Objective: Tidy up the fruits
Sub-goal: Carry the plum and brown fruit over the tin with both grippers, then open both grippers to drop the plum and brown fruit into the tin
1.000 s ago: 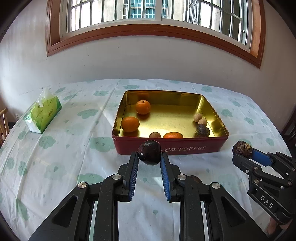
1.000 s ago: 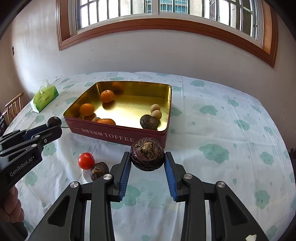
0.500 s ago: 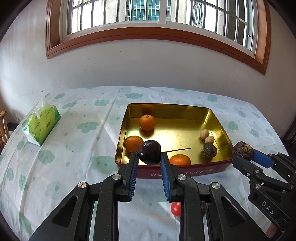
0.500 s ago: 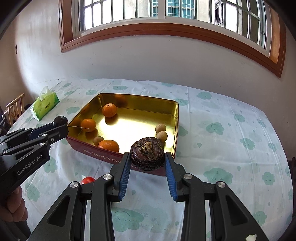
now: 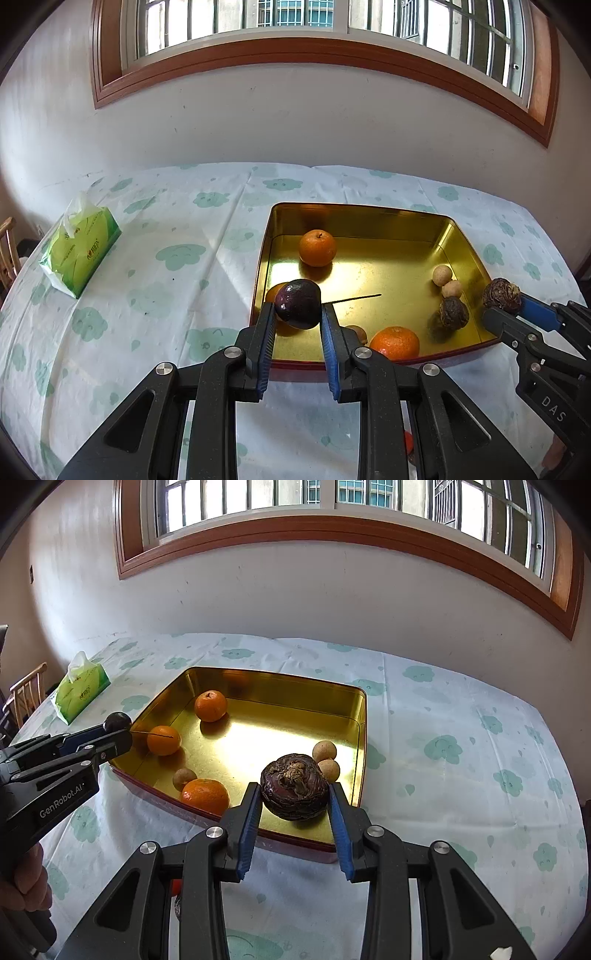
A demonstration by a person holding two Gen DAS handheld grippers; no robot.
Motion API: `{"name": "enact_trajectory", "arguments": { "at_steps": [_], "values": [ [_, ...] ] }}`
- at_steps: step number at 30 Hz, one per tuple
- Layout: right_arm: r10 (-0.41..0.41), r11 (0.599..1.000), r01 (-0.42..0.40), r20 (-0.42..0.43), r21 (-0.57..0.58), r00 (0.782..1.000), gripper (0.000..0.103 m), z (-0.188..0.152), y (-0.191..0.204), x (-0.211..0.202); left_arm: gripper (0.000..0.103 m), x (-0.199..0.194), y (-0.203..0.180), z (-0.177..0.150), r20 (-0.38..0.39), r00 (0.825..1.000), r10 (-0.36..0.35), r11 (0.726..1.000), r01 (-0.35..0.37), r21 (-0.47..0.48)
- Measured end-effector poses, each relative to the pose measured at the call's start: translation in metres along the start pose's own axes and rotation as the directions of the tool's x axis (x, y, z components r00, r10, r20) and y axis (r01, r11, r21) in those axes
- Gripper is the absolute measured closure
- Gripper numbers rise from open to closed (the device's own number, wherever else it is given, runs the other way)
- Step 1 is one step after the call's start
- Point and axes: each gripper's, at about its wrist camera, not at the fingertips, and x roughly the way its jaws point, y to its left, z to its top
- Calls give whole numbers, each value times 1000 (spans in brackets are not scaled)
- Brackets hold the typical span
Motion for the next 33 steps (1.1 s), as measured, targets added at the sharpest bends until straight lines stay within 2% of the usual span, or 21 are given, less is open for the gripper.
{"name": "enact_trajectory", "arguments": {
  "at_steps": [16, 33],
  "values": [
    [25, 1000, -25, -56, -9, 998, 69, 12, 4, 48, 78, 38, -3, 9, -42, 999, 2, 1000, -2, 18],
    [13, 1000, -14, -79, -12, 997, 69, 13, 2, 66, 78, 55, -10, 9, -62, 998, 23, 999, -21, 32]
  ]
}}
